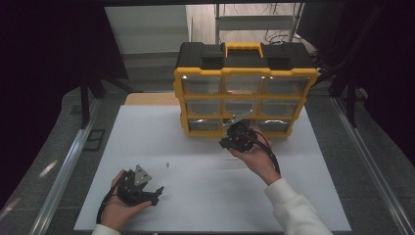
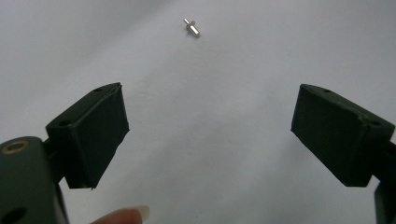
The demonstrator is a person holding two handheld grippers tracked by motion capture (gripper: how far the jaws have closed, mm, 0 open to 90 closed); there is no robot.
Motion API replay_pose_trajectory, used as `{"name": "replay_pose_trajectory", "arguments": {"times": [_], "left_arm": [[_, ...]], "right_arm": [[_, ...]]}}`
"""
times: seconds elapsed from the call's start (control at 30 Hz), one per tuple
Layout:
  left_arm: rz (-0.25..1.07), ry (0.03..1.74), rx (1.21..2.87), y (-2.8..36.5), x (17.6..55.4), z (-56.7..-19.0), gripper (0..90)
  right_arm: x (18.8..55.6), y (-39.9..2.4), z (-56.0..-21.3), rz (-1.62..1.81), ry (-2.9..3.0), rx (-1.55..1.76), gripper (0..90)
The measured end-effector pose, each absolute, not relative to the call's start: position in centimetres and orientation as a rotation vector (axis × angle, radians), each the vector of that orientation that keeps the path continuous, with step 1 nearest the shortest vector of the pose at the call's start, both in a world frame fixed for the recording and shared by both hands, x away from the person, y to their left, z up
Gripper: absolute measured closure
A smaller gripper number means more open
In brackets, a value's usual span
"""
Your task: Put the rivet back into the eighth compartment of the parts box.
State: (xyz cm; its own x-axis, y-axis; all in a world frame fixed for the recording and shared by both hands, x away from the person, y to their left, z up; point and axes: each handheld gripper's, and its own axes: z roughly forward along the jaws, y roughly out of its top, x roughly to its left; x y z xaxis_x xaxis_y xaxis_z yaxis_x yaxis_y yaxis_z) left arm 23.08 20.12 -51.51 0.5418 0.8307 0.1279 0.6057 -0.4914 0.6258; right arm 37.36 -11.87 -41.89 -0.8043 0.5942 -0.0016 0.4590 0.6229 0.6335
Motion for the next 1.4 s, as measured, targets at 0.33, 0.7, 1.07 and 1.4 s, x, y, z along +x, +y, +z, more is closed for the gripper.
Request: {"name": "replay_pose_trajectory", "arguments": {"times": [0.33,0.7,1.07,1.4], "left_arm": [[0.575,1.157,2.262,20.1,23.1,-51.5,11.3],[0.572,1.157,2.264,20.1,23.1,-51.6,11.4],[0.569,1.156,2.267,20.1,23.1,-51.6,11.4],[0.566,1.155,2.27,20.0,23.1,-51.6,11.4]], "right_arm": [[37.5,-13.3,-40.7,0.966,2.595,0.897,81.9],[37.9,-15.5,-40.0,0.952,2.556,0.944,81.9],[38.7,-17.3,-40.2,0.929,2.529,1.015,81.9],[39.0,-17.6,-40.3,0.913,2.524,1.024,81.9]]}}
